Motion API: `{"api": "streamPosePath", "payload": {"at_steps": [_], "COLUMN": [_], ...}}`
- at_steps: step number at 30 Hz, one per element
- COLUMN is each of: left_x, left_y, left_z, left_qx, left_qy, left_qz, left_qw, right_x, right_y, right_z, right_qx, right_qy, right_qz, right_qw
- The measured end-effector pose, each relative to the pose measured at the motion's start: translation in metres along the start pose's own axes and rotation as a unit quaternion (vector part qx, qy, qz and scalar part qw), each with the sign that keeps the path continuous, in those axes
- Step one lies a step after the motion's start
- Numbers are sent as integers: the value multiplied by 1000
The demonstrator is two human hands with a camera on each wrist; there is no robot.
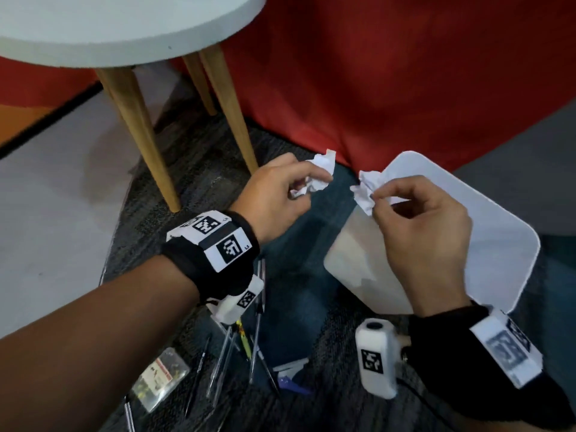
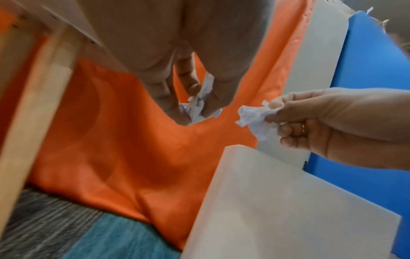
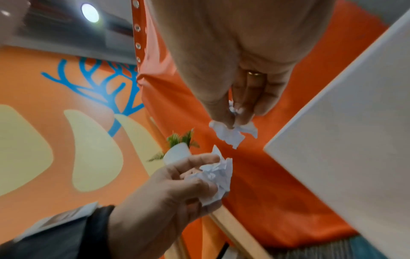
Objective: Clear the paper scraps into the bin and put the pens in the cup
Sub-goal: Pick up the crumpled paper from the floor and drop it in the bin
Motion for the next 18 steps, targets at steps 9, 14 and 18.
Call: {"api": "streamPosePath", "payload": {"at_steps": [9, 14, 18], "left_x": [81, 93, 100], "left_y": [-52, -68, -83], "left_z": [4, -5, -14], "left_qx": [-79, -100, -141], "left_qy": [-93, -110, -122], "left_qz": [41, 33, -52], "left_qw": [992, 988, 981], "right_x": [84, 106, 101], "right_y": [35, 42, 56], "right_z": [-12, -5, -3], "right_qx": [-70, -73, -5], "right_qy": [-145, -177, -167], "right_qz": [211, 183, 110], "right_qw": [964, 964, 980]}}
Point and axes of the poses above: each hand's wrist, its own z-axis away from the middle knuckle, its own y-axis out of the back of the hand, x = y × z, the point moved 10 cm from there along -z, towards the middle knuckle, and after that the axes turned 2 degrees about -x, right-handed, at the moved point
